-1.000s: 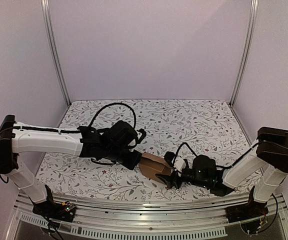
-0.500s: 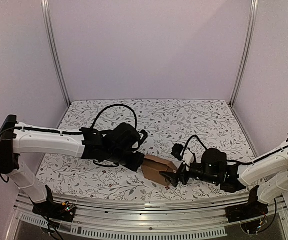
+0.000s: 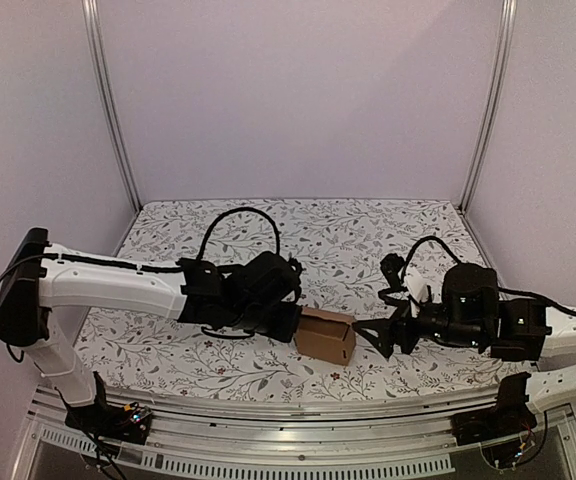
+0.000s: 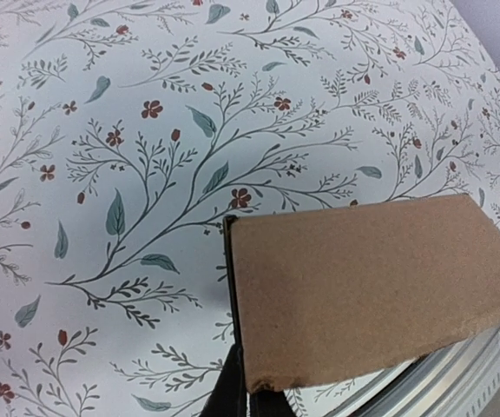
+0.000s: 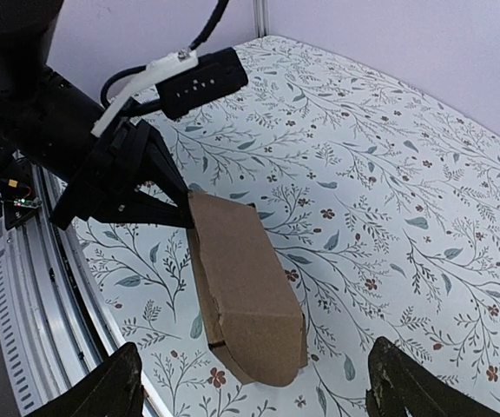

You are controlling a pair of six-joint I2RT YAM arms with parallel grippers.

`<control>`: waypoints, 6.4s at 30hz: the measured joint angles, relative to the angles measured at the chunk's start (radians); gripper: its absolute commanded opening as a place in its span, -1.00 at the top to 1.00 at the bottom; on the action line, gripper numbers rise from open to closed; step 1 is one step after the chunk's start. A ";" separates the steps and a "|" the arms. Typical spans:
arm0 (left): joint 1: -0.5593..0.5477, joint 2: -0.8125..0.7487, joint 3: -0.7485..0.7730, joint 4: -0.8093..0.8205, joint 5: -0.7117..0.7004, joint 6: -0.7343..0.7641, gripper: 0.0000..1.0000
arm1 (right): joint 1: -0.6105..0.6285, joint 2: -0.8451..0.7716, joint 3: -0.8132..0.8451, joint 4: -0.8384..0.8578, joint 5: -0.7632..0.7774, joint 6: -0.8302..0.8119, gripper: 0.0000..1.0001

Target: Fold the paper box

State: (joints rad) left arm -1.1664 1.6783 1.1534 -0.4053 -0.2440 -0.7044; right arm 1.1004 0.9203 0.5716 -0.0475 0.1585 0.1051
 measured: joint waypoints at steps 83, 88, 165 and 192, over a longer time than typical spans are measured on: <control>-0.053 0.024 0.059 -0.107 -0.178 -0.054 1.00 | 0.092 0.365 0.154 -0.125 0.229 -0.003 1.00; -0.053 0.032 0.059 -0.103 -0.188 -0.053 1.00 | 0.093 0.362 0.154 -0.126 0.222 0.028 1.00; -0.077 0.156 0.152 -0.123 -0.349 0.012 1.00 | -0.249 0.510 0.404 -0.335 -0.399 0.617 1.00; -0.079 0.169 0.165 -0.105 -0.343 0.025 1.00 | -0.277 0.508 0.396 -0.350 -0.484 0.591 1.00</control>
State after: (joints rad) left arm -1.2453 1.8469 1.3186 -0.5098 -0.5869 -0.6792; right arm 0.8238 1.4281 0.9676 -0.3973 -0.3256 0.6956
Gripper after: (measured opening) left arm 0.005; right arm 0.005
